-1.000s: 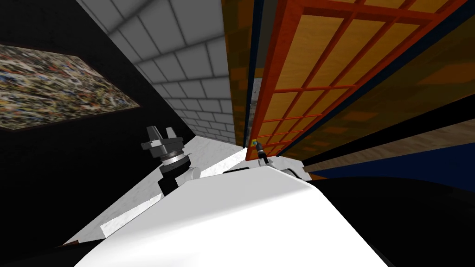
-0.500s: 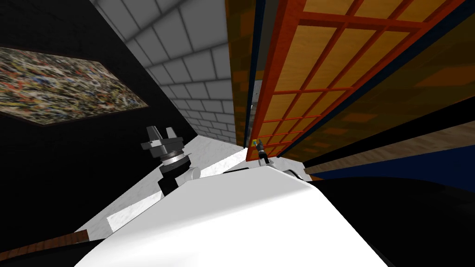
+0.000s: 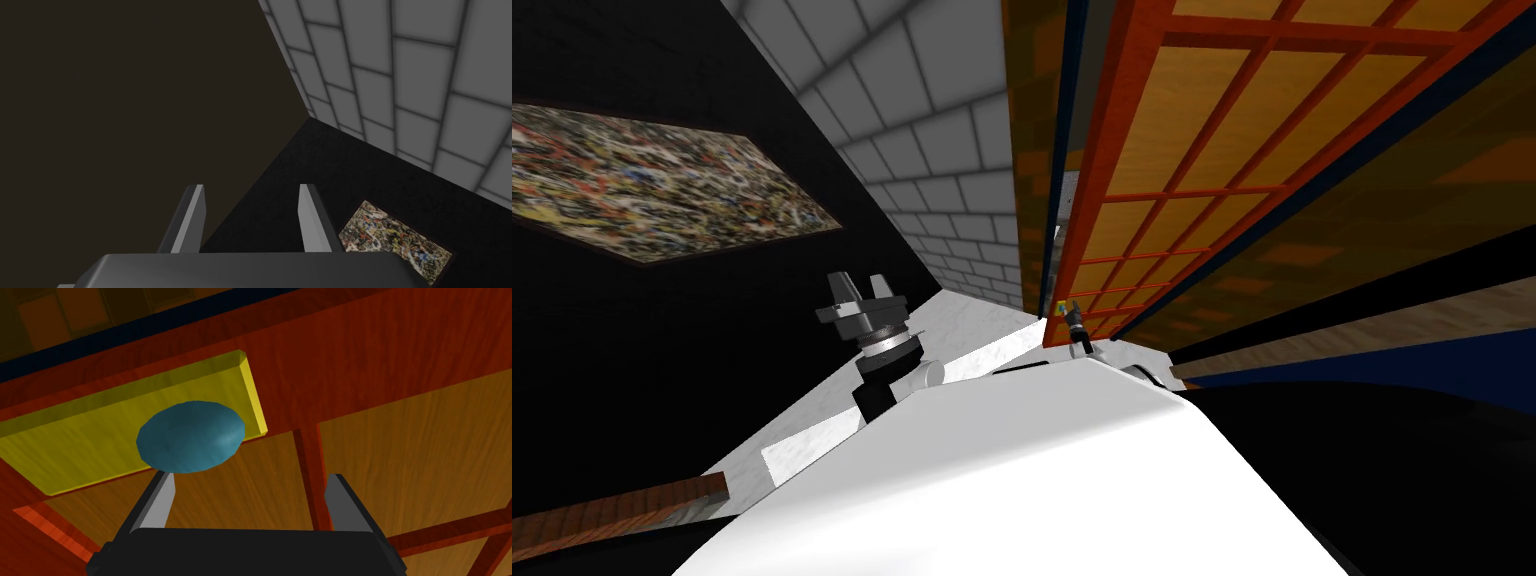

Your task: Pull the door open

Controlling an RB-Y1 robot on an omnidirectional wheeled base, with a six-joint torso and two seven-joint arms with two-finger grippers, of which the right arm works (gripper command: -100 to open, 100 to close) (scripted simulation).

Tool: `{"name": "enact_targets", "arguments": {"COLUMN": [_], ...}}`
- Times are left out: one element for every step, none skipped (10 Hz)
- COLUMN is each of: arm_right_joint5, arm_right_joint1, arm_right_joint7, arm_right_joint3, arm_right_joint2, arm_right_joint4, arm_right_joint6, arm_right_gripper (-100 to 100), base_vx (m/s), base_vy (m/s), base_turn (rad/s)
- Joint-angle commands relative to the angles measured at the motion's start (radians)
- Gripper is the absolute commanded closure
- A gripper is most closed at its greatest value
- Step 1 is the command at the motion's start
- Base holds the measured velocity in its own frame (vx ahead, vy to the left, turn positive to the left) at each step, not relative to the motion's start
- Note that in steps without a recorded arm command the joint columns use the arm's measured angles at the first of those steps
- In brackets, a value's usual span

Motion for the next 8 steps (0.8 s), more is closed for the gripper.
{"name": "enact_targets", "arguments": {"arm_right_joint5": [-0.040,-0.040,-0.076,-0.076,-0.076,-0.076,-0.112,-0.112], "arm_right_joint1": [0.016,0.016,0.023,0.023,0.023,0.023,0.029,0.029], "arm_right_joint7": [-0.050,-0.064,-0.094,-0.104,-0.104,-0.104,-0.145,-0.145], "arm_right_joint3": [0.041,0.041,0.057,0.057,0.057,0.057,0.074,0.074], "arm_right_joint2": [0.022,0.022,0.022,0.022,0.022,0.022,0.021,0.021], "arm_right_joint4": [-0.032,-0.032,-0.043,-0.043,-0.043,-0.043,-0.053,-0.053], "arm_right_joint6": [0.003,0.003,-0.001,-0.001,-0.001,-0.001,-0.004,-0.004], "arm_right_gripper": [-100,-100,-100,-100,-100,-100,-100,-100], "base_vx": [-0.078,-0.061,-0.054,-0.052,-0.021,0.007,-0.018,-0.037], "base_vy": [-0.018,-0.022,-0.027,-0.025,-0.009,-0.002,-0.004,-0.028], "base_turn": [0.115,0.040,0.095,0.076,-0.005,-0.029,0.117,0.072]}}
